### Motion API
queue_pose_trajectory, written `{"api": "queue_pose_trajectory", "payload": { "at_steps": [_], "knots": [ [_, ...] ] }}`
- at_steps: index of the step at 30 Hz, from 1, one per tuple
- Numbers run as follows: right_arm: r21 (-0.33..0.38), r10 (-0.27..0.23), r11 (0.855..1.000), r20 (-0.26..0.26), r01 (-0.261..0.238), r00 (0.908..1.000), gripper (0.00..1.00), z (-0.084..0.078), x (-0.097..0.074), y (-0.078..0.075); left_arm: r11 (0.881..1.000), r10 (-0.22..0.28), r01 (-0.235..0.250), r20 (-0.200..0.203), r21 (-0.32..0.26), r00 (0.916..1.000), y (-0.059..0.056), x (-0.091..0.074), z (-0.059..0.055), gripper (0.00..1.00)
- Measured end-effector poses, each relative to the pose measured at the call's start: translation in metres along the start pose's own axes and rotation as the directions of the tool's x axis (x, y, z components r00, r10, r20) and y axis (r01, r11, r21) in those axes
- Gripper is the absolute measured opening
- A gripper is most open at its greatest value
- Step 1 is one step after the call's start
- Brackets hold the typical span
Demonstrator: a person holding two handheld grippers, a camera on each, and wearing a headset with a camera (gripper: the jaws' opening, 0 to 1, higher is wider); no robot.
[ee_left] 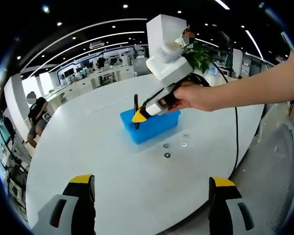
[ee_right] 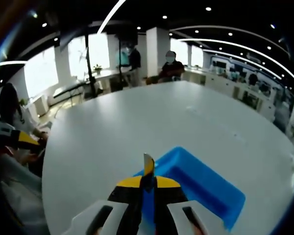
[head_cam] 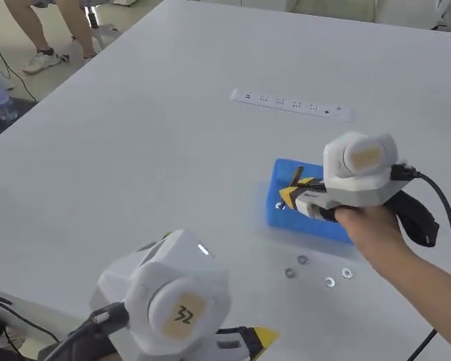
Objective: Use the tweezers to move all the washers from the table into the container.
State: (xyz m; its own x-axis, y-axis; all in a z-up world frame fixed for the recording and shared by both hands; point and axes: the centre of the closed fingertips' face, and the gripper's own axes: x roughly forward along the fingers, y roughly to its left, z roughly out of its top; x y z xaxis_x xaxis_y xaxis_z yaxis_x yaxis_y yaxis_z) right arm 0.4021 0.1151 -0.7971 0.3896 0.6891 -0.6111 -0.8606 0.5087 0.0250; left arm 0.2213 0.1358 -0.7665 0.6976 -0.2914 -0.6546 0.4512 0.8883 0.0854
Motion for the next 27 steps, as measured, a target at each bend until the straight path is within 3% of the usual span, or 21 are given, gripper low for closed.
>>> {"api": "queue_pose_trajectory", "payload": {
  "at_steps": [12, 13, 27],
  "knots": [
    [0.076, 0.004, 0.997, -0.012, -0.003, 0.9999, 0.04, -0.01, 0.011, -0.007, 1.0, 0.008, -0.008, -0.008, -0.008, 0.9999, 0.004, -0.001, -0.004, 0.99],
    [0.073, 0.0, 0.997, 0.005, 0.0, 1.0, 0.04, -0.007, 0.01, -0.006, 1.0, 0.005, -0.005, -0.009, -0.01, 0.9999, 0.004, -0.001, -0.005, 0.99],
    [0.043, -0.009, 0.999, -0.012, 0.01, 0.9999, 0.05, -0.008, 0.012, -0.008, 1.0, 0.0, 0.0, -0.005, -0.001, 1.0, 0.001, -0.003, -0.004, 0.99]
  ]
}}
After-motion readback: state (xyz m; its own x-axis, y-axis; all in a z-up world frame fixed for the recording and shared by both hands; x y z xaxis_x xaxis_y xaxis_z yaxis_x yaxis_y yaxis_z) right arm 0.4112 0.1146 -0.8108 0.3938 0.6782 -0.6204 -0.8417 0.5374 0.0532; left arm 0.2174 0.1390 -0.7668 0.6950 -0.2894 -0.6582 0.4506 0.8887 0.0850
